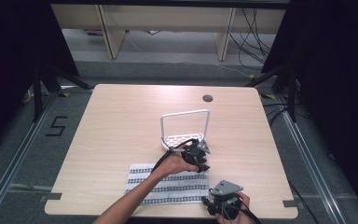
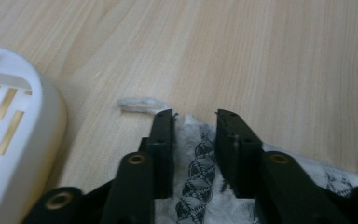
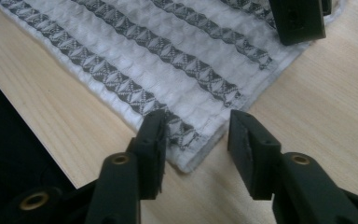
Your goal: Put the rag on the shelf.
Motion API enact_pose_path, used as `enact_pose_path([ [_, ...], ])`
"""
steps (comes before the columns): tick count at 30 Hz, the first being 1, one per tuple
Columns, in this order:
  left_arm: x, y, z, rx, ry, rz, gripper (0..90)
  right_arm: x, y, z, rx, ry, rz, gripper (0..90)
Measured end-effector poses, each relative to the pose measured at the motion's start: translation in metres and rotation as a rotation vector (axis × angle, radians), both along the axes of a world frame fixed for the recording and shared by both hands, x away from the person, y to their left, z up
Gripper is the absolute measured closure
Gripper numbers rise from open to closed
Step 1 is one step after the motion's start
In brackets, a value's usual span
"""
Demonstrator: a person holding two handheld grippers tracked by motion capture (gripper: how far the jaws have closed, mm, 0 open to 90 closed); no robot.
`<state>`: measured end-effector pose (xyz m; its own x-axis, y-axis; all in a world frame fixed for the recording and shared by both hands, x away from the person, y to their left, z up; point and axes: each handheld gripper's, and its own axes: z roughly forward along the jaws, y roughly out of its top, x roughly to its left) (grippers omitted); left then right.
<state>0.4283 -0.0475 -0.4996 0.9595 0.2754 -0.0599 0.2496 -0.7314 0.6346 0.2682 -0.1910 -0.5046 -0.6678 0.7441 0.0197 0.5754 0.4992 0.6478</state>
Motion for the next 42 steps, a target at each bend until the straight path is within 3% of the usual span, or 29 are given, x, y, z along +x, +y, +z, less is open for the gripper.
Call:
enact_pose_path([
  [5,0.000,0.001,0.000,-0.007,0.028,-0.010,82.9,0.001,-0.002,-0.001,0.025,0.002,0.006,72.0],
  [6,0.000,0.003,-0.001,-0.027,0.049,-0.005,84.6,0.001,-0.002,-0.002,0.045,0.011,-0.004,76.8],
  [10,-0.001,0.005,-0.002,-0.036,0.043,0.004,86.0,0.003,-0.005,-0.004,0.067,-0.004,0.015,85.0],
  [14,-0.003,0.008,0.003,-0.046,0.023,0.020,86.4,0.003,-0.006,-0.003,0.071,-0.009,0.013,87.4],
  [19,-0.003,0.016,0.018,-0.091,0.013,0.057,86.6,0.005,-0.013,0.007,0.101,-0.075,0.004,88.0],
  [20,-0.003,0.020,0.024,-0.097,0.003,0.060,86.6,0.004,-0.013,0.011,0.121,-0.071,-0.012,88.0],
  [25,-0.010,0.044,0.067,-0.142,-0.045,0.102,86.6,0.010,-0.015,0.033,0.155,-0.153,-0.010,88.2],
  [26,-0.010,0.044,0.067,-0.142,-0.045,0.102,86.6,0.011,-0.015,0.039,0.163,-0.170,-0.009,88.2],
  [28,-0.013,0.057,0.090,-0.178,-0.069,0.124,86.6,0.014,-0.014,0.045,0.177,-0.197,0.003,88.3],
  [29,-0.014,0.062,0.101,-0.202,-0.077,0.139,86.6,0.017,-0.014,0.055,0.179,-0.234,0.013,88.2],
  [30,-0.016,0.074,0.121,-0.232,-0.109,0.155,86.6,0.020,-0.011,0.073,0.199,-0.270,0.006,88.3],
  [33,-0.019,0.090,0.145,-0.289,-0.126,0.192,86.6,0.030,-0.008,0.097,0.206,-0.337,0.024,88.4],
  [34,-0.019,0.090,0.145,-0.289,-0.126,0.192,86.6,0.033,-0.007,0.105,0.214,-0.344,0.026,88.4],
  [35,-0.022,0.102,0.160,-0.327,-0.140,0.213,86.6,0.036,-0.006,0.114,0.222,-0.354,0.025,88.4],
  [36,-0.022,0.102,0.160,-0.327,-0.140,0.213,86.6,0.036,-0.006,0.114,0.222,-0.354,0.025,88.4],
  [37,-0.024,0.112,0.174,-0.362,-0.148,0.238,86.5,0.044,-0.007,0.131,0.243,-0.381,0.027,88.4],
  [39,-0.027,0.121,0.187,-0.389,-0.155,0.261,86.5,0.051,-0.007,0.146,0.270,-0.402,0.022,88.4],
  [40,-0.027,0.121,0.187,-0.389,-0.155,0.261,86.5,0.051,-0.007,0.146,0.270,-0.402,0.022,88.4],
  [41,-0.030,0.127,0.197,-0.435,-0.144,0.273,86.5,0.057,-0.009,0.162,0.271,-0.422,0.015,88.5],
  [42,-0.030,0.127,0.197,-0.435,-0.144,0.273,86.5,0.059,-0.009,0.169,0.283,-0.421,0.001,88.4],
])
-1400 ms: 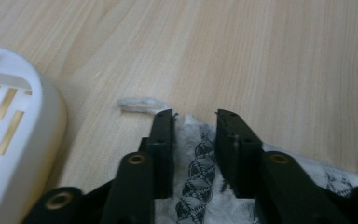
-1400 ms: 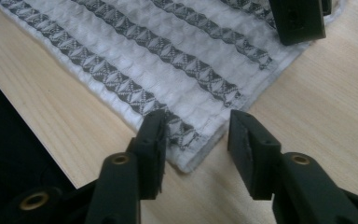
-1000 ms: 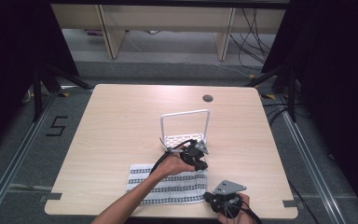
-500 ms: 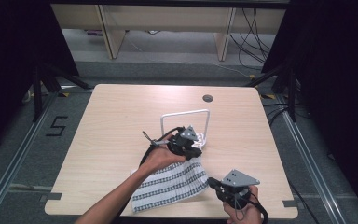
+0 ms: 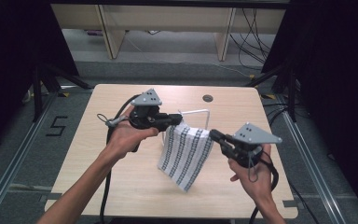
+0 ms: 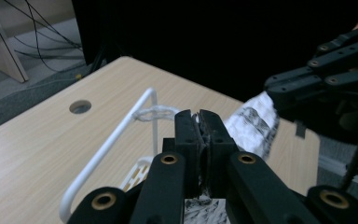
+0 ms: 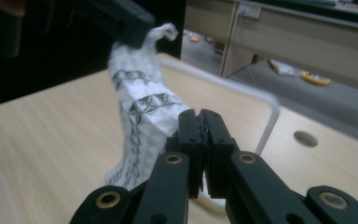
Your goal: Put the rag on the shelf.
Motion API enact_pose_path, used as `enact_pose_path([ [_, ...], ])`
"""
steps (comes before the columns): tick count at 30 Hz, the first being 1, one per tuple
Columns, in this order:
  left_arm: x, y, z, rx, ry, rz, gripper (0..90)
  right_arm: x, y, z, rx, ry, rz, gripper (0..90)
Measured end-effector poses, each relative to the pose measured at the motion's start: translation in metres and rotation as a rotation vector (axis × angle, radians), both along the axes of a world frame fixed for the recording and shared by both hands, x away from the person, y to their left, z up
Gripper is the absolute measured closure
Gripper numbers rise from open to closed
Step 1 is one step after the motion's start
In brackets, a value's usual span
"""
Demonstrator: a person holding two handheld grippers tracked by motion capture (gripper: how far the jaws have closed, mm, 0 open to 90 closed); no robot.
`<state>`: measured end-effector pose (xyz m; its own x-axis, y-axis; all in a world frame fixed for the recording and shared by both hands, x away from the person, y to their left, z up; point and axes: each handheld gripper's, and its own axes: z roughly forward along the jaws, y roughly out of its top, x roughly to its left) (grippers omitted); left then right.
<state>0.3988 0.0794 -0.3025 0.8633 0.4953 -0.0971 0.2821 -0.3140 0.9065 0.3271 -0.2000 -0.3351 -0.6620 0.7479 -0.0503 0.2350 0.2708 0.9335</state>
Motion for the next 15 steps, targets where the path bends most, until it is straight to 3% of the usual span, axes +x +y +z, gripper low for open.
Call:
enact_pose_path([
  [1,-0.002,0.003,0.006,-0.019,-0.002,0.009,86.5,0.000,0.000,0.000,0.000,0.000,0.000,88.4],
  [2,-0.004,0.005,0.014,-0.035,-0.007,0.015,86.5,0.007,-0.002,0.016,0.009,-0.032,0.002,88.5],
  [4,-0.005,0.007,0.019,-0.048,-0.013,0.016,86.5,0.008,-0.002,0.021,0.016,-0.029,-0.003,88.5],
  [5,-0.005,0.008,0.026,-0.063,-0.017,0.018,86.5,0.015,-0.003,0.035,0.005,-0.071,-0.014,88.5],
  [7,-0.005,0.009,0.029,-0.070,-0.022,0.022,86.5,0.017,-0.003,0.040,0.011,-0.065,-0.012,88.5],
  [8,-0.003,0.009,0.036,-0.081,-0.034,0.031,86.5,0.024,-0.001,0.052,0.009,-0.081,-0.019,88.5],
  [15,0.006,0.012,0.053,-0.119,-0.045,0.064,86.5,0.041,0.003,0.072,0.027,-0.110,-0.023,88.5],
])
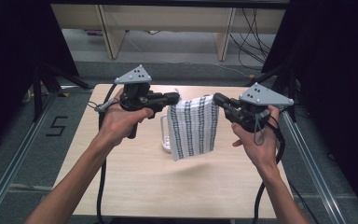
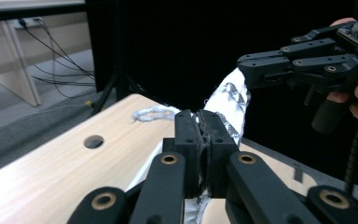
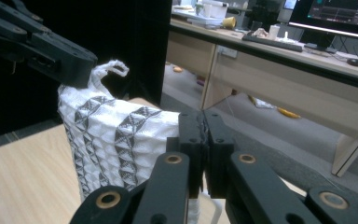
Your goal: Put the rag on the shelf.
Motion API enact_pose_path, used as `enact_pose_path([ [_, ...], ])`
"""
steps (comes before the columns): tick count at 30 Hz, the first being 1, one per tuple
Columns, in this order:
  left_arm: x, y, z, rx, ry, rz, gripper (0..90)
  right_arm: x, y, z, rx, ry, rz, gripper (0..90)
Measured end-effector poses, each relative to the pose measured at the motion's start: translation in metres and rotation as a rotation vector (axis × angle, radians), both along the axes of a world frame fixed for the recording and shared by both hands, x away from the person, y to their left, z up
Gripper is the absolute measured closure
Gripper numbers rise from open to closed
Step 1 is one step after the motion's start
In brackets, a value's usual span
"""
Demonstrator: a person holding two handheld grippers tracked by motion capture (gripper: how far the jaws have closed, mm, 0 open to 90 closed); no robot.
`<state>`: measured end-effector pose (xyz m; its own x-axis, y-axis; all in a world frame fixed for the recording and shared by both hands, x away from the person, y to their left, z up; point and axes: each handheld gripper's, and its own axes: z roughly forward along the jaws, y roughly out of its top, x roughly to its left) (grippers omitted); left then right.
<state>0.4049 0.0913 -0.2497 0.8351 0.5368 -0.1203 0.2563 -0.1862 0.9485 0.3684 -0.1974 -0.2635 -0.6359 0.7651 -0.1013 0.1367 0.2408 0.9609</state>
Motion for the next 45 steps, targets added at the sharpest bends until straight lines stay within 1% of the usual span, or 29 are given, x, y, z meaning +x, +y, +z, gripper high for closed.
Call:
enact_pose_path([
  [4,0.013,0.002,0.008,-0.024,0.010,0.040,86.5,0.017,0.002,0.007,0.017,-0.012,-0.007,88.5],
  [6,0.016,0.002,0.009,-0.026,0.012,0.049,86.5,0.021,0.002,0.008,0.016,-0.015,-0.012,88.5],
  [9,0.032,0.003,0.008,-0.038,0.021,0.093,86.4,0.037,0.005,0.008,0.034,-0.011,-0.022,88.4],
  [10,0.032,0.003,0.008,-0.038,0.021,0.093,86.5,0.037,0.005,0.008,0.034,-0.011,-0.022,88.4],
  [11,0.041,0.003,0.008,-0.042,0.024,0.117,86.4,0.045,0.007,0.007,0.046,-0.003,-0.023,88.4],
  [12,0.041,0.003,0.008,-0.042,0.024,0.117,86.4,0.045,0.007,0.007,0.046,-0.003,-0.023,88.4],
  [14,0.052,0.003,0.008,-0.055,0.026,0.139,86.4,0.055,0.009,0.007,0.048,0.002,-0.035,88.4],
  [16,0.062,0.003,0.006,-0.072,0.034,0.158,86.4,0.064,0.011,0.007,0.062,0.030,-0.044,88.4],
  [17,0.067,0.002,0.006,-0.079,0.035,0.166,86.4,0.075,0.012,0.006,0.061,0.023,-0.050,88.4],
  [18,0.071,0.002,0.005,-0.079,0.040,0.176,86.4,0.079,0.013,0.006,0.062,0.030,-0.057,88.4],
  [19,0.081,0.002,0.001,-0.089,0.059,0.200,86.3,0.085,0.014,0.004,0.067,0.046,-0.062,88.4],
  [20,0.085,0.002,-0.002,-0.092,0.072,0.208,86.3,0.092,0.014,0.002,0.066,0.043,-0.068,88.4],
  [21,0.089,0.002,-0.004,-0.096,0.078,0.217,86.3,0.096,0.016,-0.001,0.076,0.081,-0.073,88.3],
  [22,0.089,0.002,-0.004,-0.096,0.078,0.217,86.2,0.096,0.016,-0.001,0.076,0.081,-0.073,88.3],
  [23,0.094,0.001,-0.008,-0.099,0.086,0.225,86.2,0.108,0.019,-0.008,0.064,0.100,-0.091,88.3],
  [26,0.102,0.000,-0.016,-0.108,0.100,0.236,86.1,0.117,0.021,-0.014,0.059,0.109,-0.104,88.3],
  [27,0.108,-0.001,-0.021,-0.123,0.121,0.245,86.0,0.127,0.022,-0.018,0.064,0.113,-0.105,88.3],
  [28,0.108,-0.001,-0.021,-0.123,0.121,0.245,86.0,0.127,0.022,-0.018,0.064,0.113,-0.105,88.3],
  [29,0.112,-0.001,-0.026,-0.140,0.137,0.252,86.0,0.134,0.023,-0.022,0.071,0.121,-0.120,88.3],
  [32,0.117,-0.001,-0.031,-0.133,0.149,0.267,85.9,0.143,0.023,-0.026,0.078,0.132,-0.118,88.2],
  [33,0.118,-0.001,-0.032,-0.134,0.152,0.270,85.9,0.146,0.023,-0.028,0.064,0.121,-0.120,88.2],
  [34,0.120,0.000,-0.034,-0.137,0.155,0.272,85.9,0.147,0.025,-0.029,0.082,0.148,-0.124,88.2],
  [36,0.121,0.001,-0.035,-0.137,0.161,0.277,85.8,0.149,0.026,-0.031,0.082,0.147,-0.127,88.2],
  [38,0.124,0.002,-0.040,-0.141,0.172,0.284,85.7,0.155,0.027,-0.035,0.068,0.144,-0.114,88.1],
  [41,0.130,0.004,-0.052,-0.140,0.194,0.298,85.3,0.162,0.031,-0.042,0.060,0.169,-0.118,87.6],
  [42,0.130,0.004,-0.052,-0.140,0.194,0.298,85.1,0.162,0.031,-0.042,0.060,0.169,-0.118,87.6],
  [43,0.132,0.005,-0.056,-0.138,0.205,0.304,84.8,0.168,0.032,-0.047,0.053,0.194,-0.120,87.0],
  [44,0.133,0.005,-0.059,-0.131,0.212,0.307,84.8,0.168,0.032,-0.047,0.053,0.194,-0.120,87.0],
  [45,0.136,0.005,-0.065,-0.120,0.226,0.311,83.3,0.172,0.034,-0.052,0.041,0.232,-0.128,85.9],
])
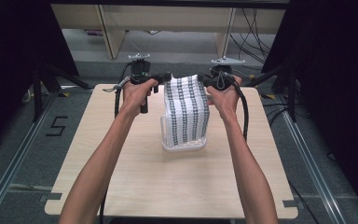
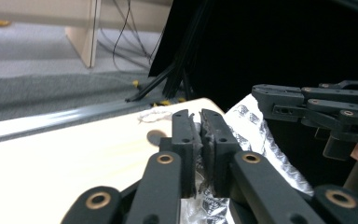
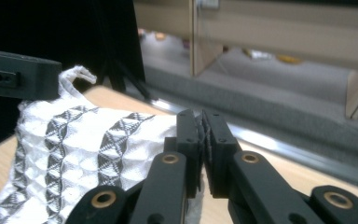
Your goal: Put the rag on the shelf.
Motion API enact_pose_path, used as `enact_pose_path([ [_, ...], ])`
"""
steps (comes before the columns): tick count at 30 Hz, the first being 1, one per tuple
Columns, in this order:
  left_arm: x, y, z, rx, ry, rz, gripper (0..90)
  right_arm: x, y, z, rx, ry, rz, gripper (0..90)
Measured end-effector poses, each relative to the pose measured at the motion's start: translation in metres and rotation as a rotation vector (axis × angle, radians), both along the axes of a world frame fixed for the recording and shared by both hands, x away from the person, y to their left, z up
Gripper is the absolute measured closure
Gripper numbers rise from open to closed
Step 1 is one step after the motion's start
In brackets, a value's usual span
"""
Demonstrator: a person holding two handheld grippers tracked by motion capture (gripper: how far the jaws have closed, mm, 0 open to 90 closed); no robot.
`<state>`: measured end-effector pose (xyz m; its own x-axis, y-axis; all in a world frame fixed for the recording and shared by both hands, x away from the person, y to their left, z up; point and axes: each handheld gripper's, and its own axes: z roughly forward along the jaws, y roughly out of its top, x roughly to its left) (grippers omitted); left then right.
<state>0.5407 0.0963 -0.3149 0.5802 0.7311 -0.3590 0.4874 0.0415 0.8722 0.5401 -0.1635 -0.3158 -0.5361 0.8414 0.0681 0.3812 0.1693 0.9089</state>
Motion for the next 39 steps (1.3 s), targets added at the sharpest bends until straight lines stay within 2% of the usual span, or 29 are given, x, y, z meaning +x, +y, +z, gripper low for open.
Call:
enact_pose_path([
  [1,0.000,0.000,0.000,0.000,0.000,0.000,82.3,0.000,0.000,0.000,0.000,0.000,0.000,85.9],
  [2,0.002,-0.001,-0.006,0.016,0.015,-0.010,80.1,0.003,0.002,-0.005,-0.003,0.031,-0.012,83.8],
  [3,0.002,-0.001,-0.006,0.016,0.015,-0.010,77.2,0.004,0.001,-0.007,-0.013,0.030,-0.016,81.7],
  [5,0.004,-0.002,-0.014,0.051,0.066,-0.039,62.1,0.006,0.002,-0.012,-0.019,0.052,-0.025,68.0],
  [6,0.004,-0.002,-0.014,0.051,0.066,-0.039,57.0,0.006,0.002,-0.012,-0.019,0.052,-0.025,68.0],
  [7,0.004,-0.002,-0.014,0.075,0.056,-0.016,53.4,0.008,0.001,-0.016,-0.035,0.077,-0.030,59.0],
  [9,0.003,-0.001,-0.014,0.078,0.054,-0.013,52.1,0.009,0.001,-0.018,-0.050,0.080,-0.024,57.1],
  [10,0.002,0.001,-0.012,0.090,0.049,-0.006,50.0,0.009,-0.001,-0.019,-0.077,0.069,-0.032,54.9],
  [11,0.000,0.001,-0.011,0.094,0.048,-0.005,48.6,0.008,-0.001,-0.018,-0.054,0.080,-0.033,54.8],
  [14,-0.005,0.002,-0.008,0.096,0.040,-0.019,48.3,0.006,-0.003,-0.014,-0.045,0.072,-0.024,53.9],
  [19,-0.014,0.004,-0.005,0.110,0.042,-0.038,45.1,0.000,-0.009,-0.008,-0.051,0.072,-0.007,52.3],
  [20,-0.016,0.005,-0.005,0.114,0.042,-0.041,42.9,-0.004,-0.014,-0.006,-0.048,0.056,0.011,51.3],
  [21,-0.017,0.005,-0.005,0.117,0.044,-0.043,42.1,-0.006,-0.014,-0.005,-0.035,0.074,0.001,50.6],
  [24,-0.023,0.008,-0.006,0.120,0.051,-0.060,40.5,-0.010,-0.017,-0.005,-0.022,0.076,0.008,48.9],
  [25,-0.026,0.009,-0.006,0.117,0.054,-0.062,38.8,-0.011,-0.019,-0.005,-0.029,0.072,0.014,47.8],
  [29,-0.031,0.013,-0.006,0.121,0.062,-0.069,33.0,-0.022,-0.025,-0.004,-0.006,0.074,0.029,43.8],
  [30,-0.035,0.015,-0.005,0.122,0.062,-0.080,30.7,-0.026,-0.027,-0.003,0.006,0.083,0.035,40.0],
  [34,-0.042,0.020,-0.003,0.127,0.062,-0.084,27.6,-0.032,-0.030,-0.003,0.004,0.074,0.036,35.7],
  [39,-0.059,0.027,-0.002,0.135,0.044,-0.113,21.8,-0.046,-0.034,-0.003,0.015,0.081,0.042,29.9],
])
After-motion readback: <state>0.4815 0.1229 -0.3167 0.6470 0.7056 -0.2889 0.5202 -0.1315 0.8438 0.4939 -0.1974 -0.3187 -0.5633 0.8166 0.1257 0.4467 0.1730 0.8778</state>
